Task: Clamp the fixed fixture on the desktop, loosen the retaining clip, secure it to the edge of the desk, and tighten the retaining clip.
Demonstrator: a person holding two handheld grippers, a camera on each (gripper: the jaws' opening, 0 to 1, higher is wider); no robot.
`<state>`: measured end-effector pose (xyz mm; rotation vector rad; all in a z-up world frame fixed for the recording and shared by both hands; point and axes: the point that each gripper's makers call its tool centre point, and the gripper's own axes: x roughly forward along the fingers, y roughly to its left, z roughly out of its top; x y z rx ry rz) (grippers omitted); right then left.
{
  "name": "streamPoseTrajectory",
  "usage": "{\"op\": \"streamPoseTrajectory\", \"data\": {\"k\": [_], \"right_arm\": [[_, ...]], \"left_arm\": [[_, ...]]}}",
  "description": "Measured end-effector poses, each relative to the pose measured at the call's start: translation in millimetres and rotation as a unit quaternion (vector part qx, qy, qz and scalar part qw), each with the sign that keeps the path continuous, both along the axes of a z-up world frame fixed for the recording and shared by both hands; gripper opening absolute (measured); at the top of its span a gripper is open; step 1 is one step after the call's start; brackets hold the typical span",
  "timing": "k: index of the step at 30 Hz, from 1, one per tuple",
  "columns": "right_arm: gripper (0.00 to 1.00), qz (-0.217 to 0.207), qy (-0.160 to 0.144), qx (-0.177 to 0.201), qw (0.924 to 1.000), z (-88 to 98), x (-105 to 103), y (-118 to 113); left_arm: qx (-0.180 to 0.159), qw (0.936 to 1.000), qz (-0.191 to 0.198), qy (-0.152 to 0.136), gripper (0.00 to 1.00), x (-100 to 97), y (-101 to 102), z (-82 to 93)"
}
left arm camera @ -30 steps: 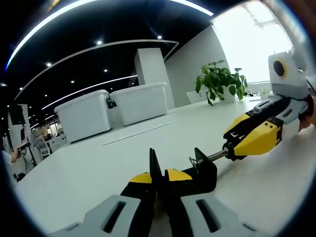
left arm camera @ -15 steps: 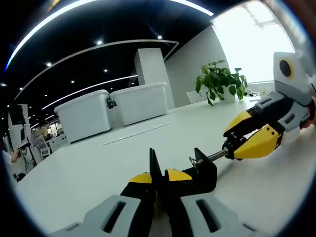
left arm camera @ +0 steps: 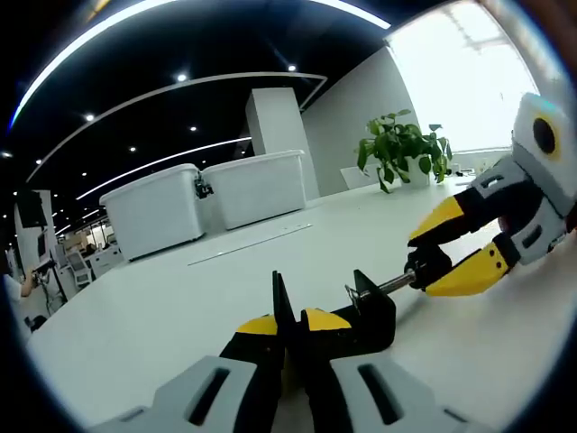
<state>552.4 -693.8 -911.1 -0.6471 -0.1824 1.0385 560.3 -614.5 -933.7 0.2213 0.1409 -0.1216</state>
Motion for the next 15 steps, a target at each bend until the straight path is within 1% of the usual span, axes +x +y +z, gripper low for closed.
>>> {"op": "streamPoseTrajectory", "data": {"k": [2,5,8,10,12,15], "right_arm": [[0.19,0.001,-0.005,-0.002,1.0,-0.7,0.3,0.4],[0.19,0.0,-0.028,-0.017,0.9995,-1.3,-0.6,1.1],[0.19,0.001,-0.041,-0.025,0.9989,-2.1,-0.4,1.5],[0.19,0.002,-0.058,-0.035,0.9977,-2.4,1.2,2.4],[0.19,0.003,-0.084,-0.051,0.9952,-2.6,1.1,3.0],[0.2,0.004,-0.099,-0.061,0.9932,-5.5,-1.0,4.4]], "left_arm": [[0.0,1.0,0.0,0.0,0.08,0.0,-0.1,0.0],[0.0,1.0,0.0,0.0,0.08,0.1,-0.2,0.0],[0.0,1.0,0.001,0.0,0.08,2.8,1.2,-0.3],[0.0,1.0,0.0,0.0,0.08,5.2,2.4,-0.3],[0.001,1.0,0.001,0.0,0.08,6.2,3.0,-0.2],[0.001,1.0,0.001,0.0,0.08,7.3,3.6,-0.2]]}}
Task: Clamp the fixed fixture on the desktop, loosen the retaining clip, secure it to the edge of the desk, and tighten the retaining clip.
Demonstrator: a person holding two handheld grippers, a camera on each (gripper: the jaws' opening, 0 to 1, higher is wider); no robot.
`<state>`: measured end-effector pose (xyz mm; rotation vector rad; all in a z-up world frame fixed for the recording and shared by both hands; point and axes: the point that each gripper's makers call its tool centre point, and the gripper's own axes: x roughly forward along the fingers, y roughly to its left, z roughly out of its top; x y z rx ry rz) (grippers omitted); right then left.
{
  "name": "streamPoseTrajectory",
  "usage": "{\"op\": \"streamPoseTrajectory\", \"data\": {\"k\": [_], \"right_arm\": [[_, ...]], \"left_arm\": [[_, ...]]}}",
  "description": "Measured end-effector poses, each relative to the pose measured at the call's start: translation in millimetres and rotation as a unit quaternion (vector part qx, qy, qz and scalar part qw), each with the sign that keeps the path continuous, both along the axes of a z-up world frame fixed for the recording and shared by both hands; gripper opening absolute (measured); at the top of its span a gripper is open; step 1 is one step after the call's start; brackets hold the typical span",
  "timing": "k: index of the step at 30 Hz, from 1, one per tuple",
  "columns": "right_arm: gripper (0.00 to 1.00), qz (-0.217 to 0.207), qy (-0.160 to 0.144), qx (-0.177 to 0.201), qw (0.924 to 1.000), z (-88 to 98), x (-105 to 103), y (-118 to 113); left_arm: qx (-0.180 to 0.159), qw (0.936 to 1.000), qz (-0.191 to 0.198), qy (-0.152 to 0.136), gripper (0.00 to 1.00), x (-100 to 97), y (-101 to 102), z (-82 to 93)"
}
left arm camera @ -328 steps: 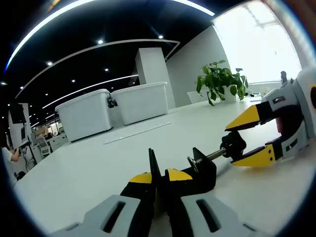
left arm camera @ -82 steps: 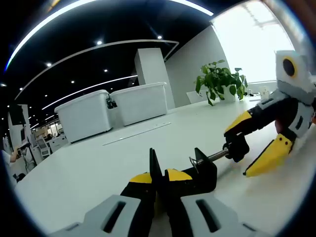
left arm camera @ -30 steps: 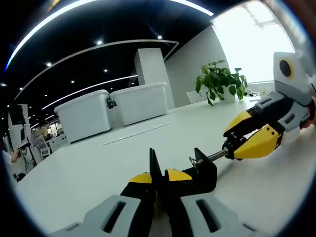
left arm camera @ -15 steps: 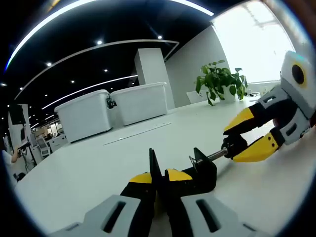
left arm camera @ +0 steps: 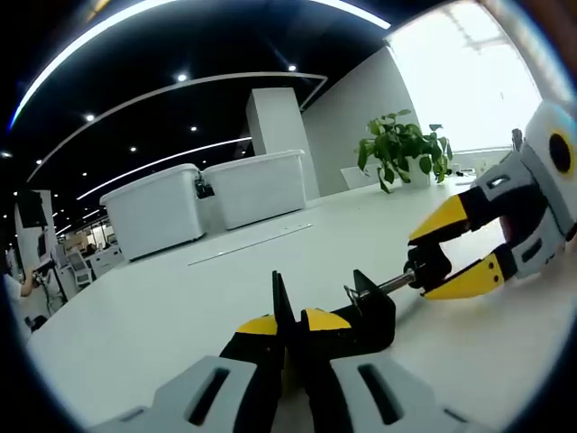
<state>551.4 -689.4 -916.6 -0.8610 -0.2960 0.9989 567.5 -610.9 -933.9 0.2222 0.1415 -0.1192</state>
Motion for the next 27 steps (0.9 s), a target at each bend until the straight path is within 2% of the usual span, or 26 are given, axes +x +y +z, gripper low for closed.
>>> {"op": "streamPoseTrajectory", "data": {"k": [6,11,15,20,22,27], "right_arm": [[0.2,0.003,-0.03,-0.019,0.9994,-1.1,-2.4,0.3],[0.21,-0.004,-0.042,-0.021,0.9989,-1.5,-1.5,-0.3],[0.21,-0.007,-0.043,-0.018,0.9989,-0.1,-1.1,-1.2],[0.21,-0.013,-0.038,-0.015,0.9991,0.5,-3.0,-4.4],[0.23,-0.018,-0.029,-0.007,0.9994,1.4,-0.2,-6.3],[0.25,-0.025,-0.016,0.007,0.9995,2.5,0.3,-9.2]], "left_arm": [[0.001,1.0,0.0,-0.001,0.08,2.5,1.5,0.7],[0.006,1.0,-0.001,-0.003,0.09,7.9,4.7,0.2],[0.039,0.9991,-0.01,-0.015,0.1,9.6,4.9,5.0],[0.053,0.9984,-0.01,-0.02,0.16,8.7,5.9,12.7],[0.035,0.998,-0.01,-0.051,0.16,8.0,7.3,26.7],[0.028,0.9976,-0.011,-0.062,0.18,3.4,5.1,33.5]]}}
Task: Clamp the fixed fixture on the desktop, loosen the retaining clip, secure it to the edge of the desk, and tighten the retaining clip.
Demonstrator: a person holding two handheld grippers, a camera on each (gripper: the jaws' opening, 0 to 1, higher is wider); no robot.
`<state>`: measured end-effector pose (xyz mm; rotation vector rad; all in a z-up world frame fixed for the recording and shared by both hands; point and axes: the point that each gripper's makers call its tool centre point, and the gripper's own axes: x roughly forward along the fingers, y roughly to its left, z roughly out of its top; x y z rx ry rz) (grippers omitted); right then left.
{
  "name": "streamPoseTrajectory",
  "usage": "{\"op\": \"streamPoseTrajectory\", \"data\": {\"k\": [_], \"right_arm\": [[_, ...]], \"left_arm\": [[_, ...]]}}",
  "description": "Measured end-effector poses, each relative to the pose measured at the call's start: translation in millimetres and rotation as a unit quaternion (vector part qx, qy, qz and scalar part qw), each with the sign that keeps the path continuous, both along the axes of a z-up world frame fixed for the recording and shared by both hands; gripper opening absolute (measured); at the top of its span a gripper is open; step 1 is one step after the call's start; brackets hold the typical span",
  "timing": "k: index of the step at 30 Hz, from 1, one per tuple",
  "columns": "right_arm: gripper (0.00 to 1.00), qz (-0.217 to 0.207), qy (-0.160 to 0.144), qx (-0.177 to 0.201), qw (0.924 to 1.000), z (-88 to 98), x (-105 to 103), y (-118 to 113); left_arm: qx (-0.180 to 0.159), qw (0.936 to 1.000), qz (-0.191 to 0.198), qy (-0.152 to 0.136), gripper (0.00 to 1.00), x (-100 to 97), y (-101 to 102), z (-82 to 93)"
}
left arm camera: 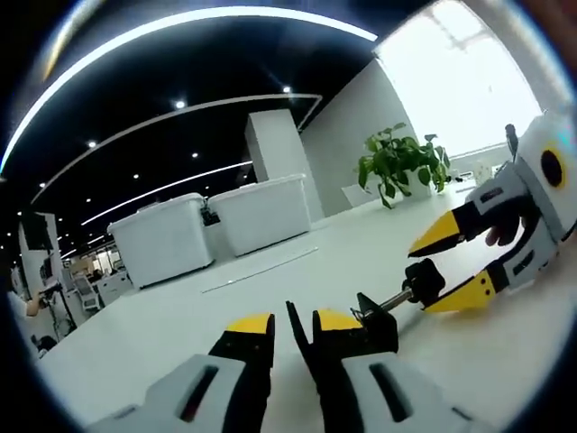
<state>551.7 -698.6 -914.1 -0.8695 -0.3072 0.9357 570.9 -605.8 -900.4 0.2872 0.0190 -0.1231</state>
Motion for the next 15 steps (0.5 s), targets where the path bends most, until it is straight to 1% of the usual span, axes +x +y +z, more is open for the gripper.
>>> {"op": "streamPoseTrajectory", "data": {"k": [2,3,4,5,6,8,9,11,13,15], "right_arm": [[0.24,-0.001,0.001,0.003,1.0,0.0,-0.2,-0.3],[0.24,-0.001,0.002,0.004,1.0,-0.1,-0.3,-0.4],[0.24,-0.001,0.003,0.006,1.0,0.0,-0.3,-0.7],[0.24,-0.002,0.004,0.009,1.0,0.0,-0.1,-0.9],[0.24,-0.002,0.006,0.012,0.9999,0.0,0.2,-1.2],[0.23,-0.003,0.016,0.021,0.9997,-0.5,1.9,-1.0],[0.23,-0.004,0.019,0.025,0.9995,-1.0,6.0,-0.5],[0.22,-0.006,0.021,0.028,0.9994,-1.0,4.5,-1.3],[0.21,-0.013,0.017,0.03,0.9993,-1.2,4.8,-2.4],[0.2,-0.016,0.006,0.027,0.9995,-1.8,3.0,-2.4]], "left_arm": [[0.001,1.0,-0.006,-0.004,0.18,-2.1,-2.3,2.1],[-0.001,0.9998,-0.012,-0.013,0.18,-3.6,-4.2,7.1],[-0.005,0.9994,-0.017,-0.03,0.18,-11.0,-6.5,12.5],[-0.008,0.9991,-0.02,-0.037,0.18,-13.8,-7.4,15.6],[-0.011,0.9989,-0.02,-0.04,0.18,-16.7,-8.5,17.4],[-0.022,0.9981,-0.025,-0.051,0.18,-16.1,-9.5,23.8],[-0.026,0.9977,-0.028,-0.055,0.18,-17.4,-10.0,25.7],[-0.038,0.9966,-0.031,-0.065,0.18,-21.9,-10.2,30.3],[-0.049,0.9955,-0.034,-0.073,0.18,-25.4,-9.7,33.6],[-0.057,0.9945,-0.035,-0.081,0.18,-28.6,-9.1,36.7]]}}
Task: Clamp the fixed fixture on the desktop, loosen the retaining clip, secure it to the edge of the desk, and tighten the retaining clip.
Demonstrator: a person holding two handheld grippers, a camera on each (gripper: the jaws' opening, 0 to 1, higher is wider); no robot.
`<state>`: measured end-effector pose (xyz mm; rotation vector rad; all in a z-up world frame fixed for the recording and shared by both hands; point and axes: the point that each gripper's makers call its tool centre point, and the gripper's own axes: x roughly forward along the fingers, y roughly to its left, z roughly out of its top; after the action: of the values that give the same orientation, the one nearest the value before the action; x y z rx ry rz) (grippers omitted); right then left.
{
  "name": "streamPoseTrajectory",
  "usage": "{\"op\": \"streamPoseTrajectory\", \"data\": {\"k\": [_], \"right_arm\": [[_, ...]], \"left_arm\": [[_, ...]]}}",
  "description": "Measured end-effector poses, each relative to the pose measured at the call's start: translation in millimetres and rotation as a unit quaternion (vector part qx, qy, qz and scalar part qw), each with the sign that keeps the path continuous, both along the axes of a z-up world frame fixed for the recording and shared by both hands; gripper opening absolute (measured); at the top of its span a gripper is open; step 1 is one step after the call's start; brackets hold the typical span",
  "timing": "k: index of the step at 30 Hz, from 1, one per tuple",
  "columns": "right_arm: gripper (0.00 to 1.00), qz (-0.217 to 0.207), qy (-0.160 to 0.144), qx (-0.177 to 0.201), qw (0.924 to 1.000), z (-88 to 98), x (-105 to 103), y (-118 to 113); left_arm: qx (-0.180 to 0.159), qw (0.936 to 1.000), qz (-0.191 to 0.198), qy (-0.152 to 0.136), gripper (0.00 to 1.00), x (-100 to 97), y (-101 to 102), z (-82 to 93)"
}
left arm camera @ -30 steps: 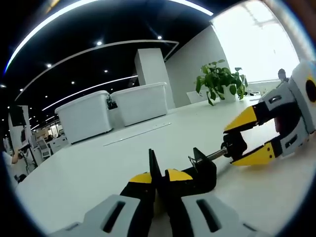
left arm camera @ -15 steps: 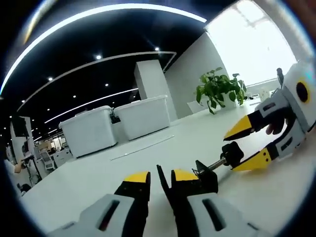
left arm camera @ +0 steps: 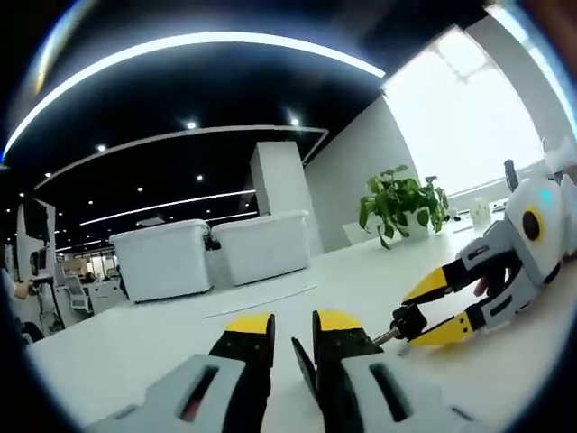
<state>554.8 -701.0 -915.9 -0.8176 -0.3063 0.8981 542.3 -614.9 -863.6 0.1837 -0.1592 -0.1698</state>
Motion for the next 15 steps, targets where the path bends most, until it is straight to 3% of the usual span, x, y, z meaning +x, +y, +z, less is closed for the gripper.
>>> {"op": "streamPoseTrajectory", "data": {"k": [6,10,15], "right_arm": [[0.2,-0.009,0.009,0.016,0.9998,0.5,4.9,-2.0],[0.2,-0.024,-0.005,0.006,0.9997,1.5,5.0,-3.5],[0.2,-0.039,-0.022,0.0,0.999,2.3,3.3,-4.3]], "left_arm": [[-0.015,0.9997,-0.003,-0.021,0.18,-3.8,2.5,8.7],[-0.064,0.9968,-0.001,-0.047,0.19,-10.4,12.8,21.0],[-0.1,0.9933,0.017,-0.055,0.24,-11.9,34.6,25.0]]}}
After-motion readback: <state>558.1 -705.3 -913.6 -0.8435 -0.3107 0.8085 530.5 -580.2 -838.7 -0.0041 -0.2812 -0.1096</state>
